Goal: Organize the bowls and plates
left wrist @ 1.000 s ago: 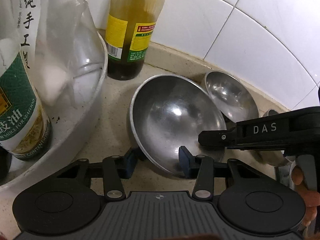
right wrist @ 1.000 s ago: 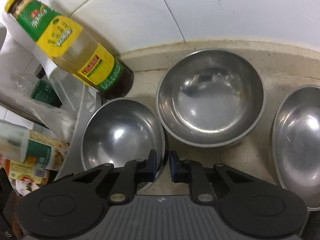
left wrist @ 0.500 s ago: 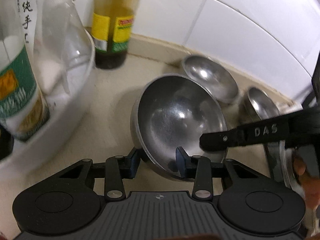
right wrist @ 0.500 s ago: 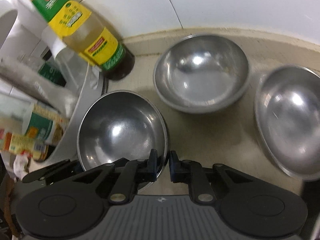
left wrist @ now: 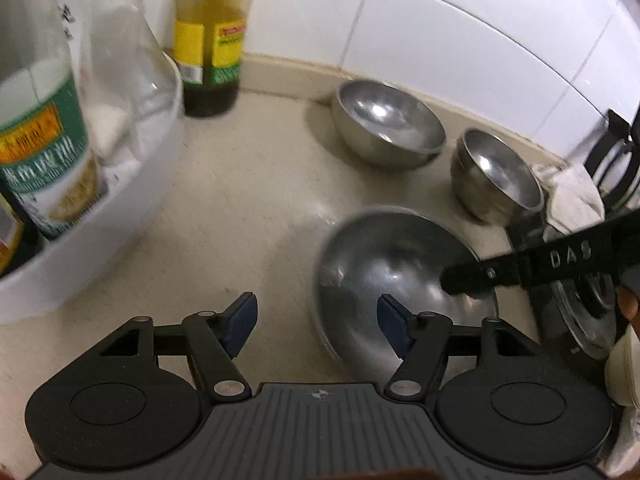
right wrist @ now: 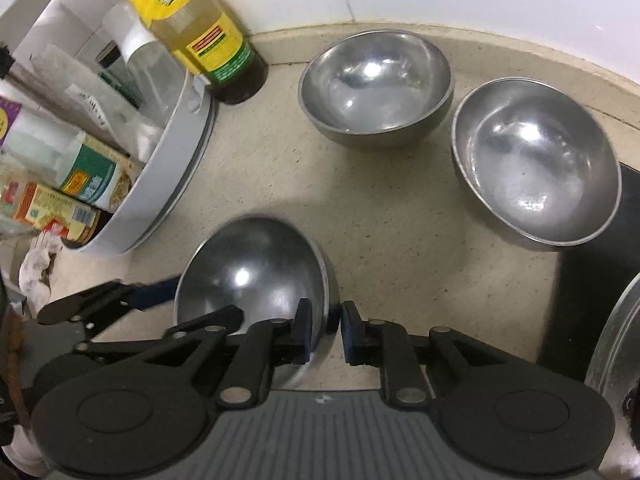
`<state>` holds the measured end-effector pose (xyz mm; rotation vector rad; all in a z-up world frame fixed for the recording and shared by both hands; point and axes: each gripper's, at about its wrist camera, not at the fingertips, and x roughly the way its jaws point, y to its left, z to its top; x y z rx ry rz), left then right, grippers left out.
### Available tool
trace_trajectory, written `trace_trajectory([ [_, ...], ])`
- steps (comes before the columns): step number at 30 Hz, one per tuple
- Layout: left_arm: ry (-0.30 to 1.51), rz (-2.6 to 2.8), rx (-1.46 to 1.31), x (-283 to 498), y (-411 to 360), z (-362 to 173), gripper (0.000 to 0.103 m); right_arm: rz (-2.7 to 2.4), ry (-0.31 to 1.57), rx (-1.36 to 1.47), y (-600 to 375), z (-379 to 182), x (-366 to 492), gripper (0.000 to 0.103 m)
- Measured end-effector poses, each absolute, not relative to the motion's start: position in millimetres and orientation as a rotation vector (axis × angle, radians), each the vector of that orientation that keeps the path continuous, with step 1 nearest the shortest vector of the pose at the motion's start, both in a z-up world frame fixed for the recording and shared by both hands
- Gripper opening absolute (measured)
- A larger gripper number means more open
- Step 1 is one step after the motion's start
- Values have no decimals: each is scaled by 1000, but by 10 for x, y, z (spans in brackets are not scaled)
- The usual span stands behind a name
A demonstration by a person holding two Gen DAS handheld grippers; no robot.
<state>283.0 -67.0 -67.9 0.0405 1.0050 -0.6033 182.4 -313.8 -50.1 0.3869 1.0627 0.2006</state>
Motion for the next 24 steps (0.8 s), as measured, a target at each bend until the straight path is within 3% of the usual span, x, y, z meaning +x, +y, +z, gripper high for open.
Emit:
trace_trajectory([
  [7, 1033, -614, 44, 2889, -762, -769, 73, 174, 1072, 420, -3232, -580, 1822, 29],
  [21, 1016, -582, 147, 2767, -943, -763, 78, 187, 1021, 401, -3201, -646, 1711, 29],
  [22, 1012, -585, 152, 2757, -960, -772, 77, 191, 1022, 398, -3190, -656, 1720, 25],
  [24, 1004, -602, 158, 2714, -1000, -782, 57, 212, 1020, 399, -3157, -680, 1726, 17],
])
